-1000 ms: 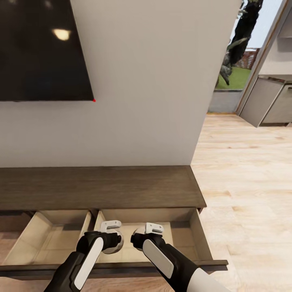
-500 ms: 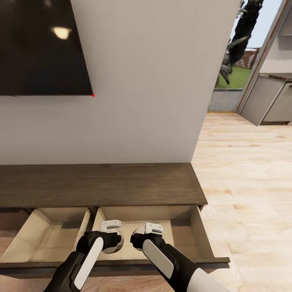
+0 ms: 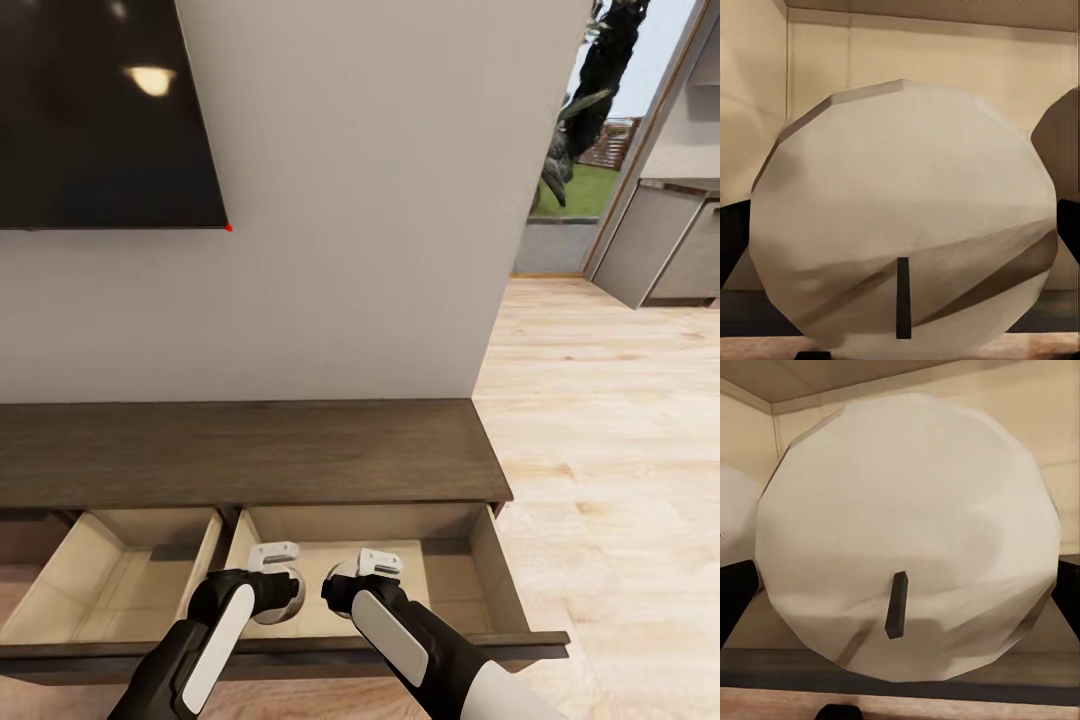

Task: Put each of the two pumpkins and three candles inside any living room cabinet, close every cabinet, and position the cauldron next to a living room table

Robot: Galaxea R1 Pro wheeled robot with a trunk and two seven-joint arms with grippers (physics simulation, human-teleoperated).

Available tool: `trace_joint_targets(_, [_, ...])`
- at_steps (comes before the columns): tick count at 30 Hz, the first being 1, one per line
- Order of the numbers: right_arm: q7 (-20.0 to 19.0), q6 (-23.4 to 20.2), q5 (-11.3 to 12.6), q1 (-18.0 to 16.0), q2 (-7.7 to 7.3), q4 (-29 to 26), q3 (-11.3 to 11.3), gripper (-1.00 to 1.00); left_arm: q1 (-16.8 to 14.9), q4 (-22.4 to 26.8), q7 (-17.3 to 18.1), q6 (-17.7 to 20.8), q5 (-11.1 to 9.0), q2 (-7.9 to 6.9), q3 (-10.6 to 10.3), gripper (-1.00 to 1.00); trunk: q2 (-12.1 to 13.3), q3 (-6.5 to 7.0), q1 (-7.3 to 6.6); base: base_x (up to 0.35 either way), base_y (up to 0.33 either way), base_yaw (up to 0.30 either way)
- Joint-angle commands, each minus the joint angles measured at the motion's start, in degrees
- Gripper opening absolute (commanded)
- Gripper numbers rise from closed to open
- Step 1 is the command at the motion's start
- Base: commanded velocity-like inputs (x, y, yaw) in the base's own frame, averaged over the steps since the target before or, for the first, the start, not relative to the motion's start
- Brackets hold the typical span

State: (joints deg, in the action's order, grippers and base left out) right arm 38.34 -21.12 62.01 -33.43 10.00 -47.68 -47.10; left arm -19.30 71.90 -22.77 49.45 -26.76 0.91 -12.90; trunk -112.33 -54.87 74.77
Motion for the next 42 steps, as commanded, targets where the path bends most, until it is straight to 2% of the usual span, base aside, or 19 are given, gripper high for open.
trace_joint_targets(1, [0.3, -0.1, 0.2, -0.1, 0.00, -0.1, -0.1, -1.00, 0.0, 0.0, -0.4, 0.1, -0.6, -0.02, -0.1, -1.00, 0.0, -0.05, -0.01, 0.000, 0.000, 0.000])
trace_joint_targets(22, [0.4, -0.2, 0.2, -0.1, 0.00, -0.1, -0.1, -1.00, 0.0, 0.1, -0.2, 0.1, -0.6, -0.03, -0.2, -1.00, 0.0, -0.05, -0.01, 0.070, 0.009, 0.000])
trace_joint_targets(28, [1.3, -1.4, 0.4, -0.2, 0.00, 0.1, 0.0, -1.00, 0.0, 0.2, -0.1, 0.1, -0.5, -0.03, -0.1, -1.00, 0.0, -0.05, -0.01, 0.001, 0.001, 0.000])
trace_joint_targets(34, [5.6, -2.1, 0.4, -1.4, 0.00, 0.3, 0.0, -1.00, 0.0, 0.2, 0.0, 0.2, -0.4, -0.06, -0.1, -1.00, -2.4, -1.12, 1.31, 0.000, 0.000, 0.000])
trace_joint_targets(42, [6.1, -2.1, 0.4, -1.6, 0.00, 0.2, 0.0, -1.00, 0.0, -0.3, 0.0, 0.1, -0.4, -0.03, 0.0, -1.00, -5.6, -2.56, 3.07, 0.000, 0.000, 0.000])
